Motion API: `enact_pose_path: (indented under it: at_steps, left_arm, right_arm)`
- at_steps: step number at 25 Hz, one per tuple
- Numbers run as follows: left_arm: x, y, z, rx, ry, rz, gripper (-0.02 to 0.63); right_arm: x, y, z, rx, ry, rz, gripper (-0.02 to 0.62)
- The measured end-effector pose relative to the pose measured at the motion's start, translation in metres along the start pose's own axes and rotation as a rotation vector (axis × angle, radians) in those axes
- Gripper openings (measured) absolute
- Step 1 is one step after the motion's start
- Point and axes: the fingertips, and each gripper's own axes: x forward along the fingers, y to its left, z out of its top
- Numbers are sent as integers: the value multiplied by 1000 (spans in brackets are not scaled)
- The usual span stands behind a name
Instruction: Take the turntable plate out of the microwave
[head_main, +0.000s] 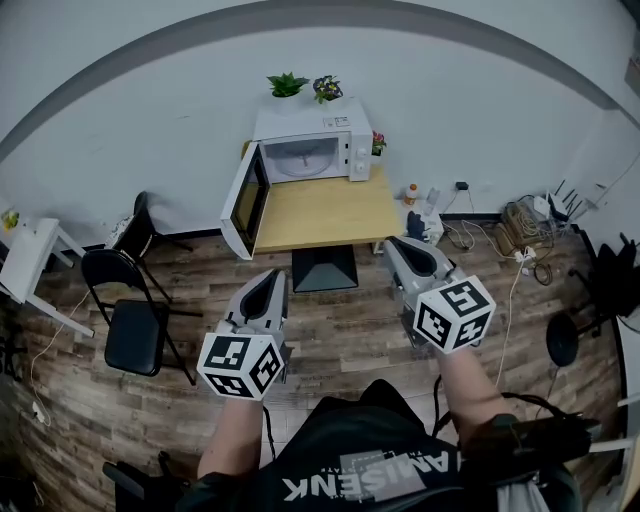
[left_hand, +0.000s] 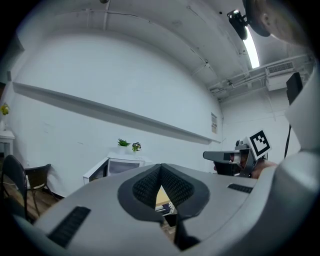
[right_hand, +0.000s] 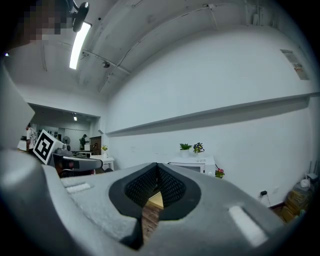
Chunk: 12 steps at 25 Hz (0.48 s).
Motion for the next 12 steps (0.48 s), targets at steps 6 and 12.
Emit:
enact_pose_path:
  at_steps: [6, 12]
  left_arm:
    - [11, 18, 7, -12, -23, 13, 2]
    - [54, 45, 7, -23, 3, 59, 2]
  right_arm:
    - [21, -5, 0, 1, -4, 13, 6]
    - [66, -34, 1, 5, -10, 53, 6]
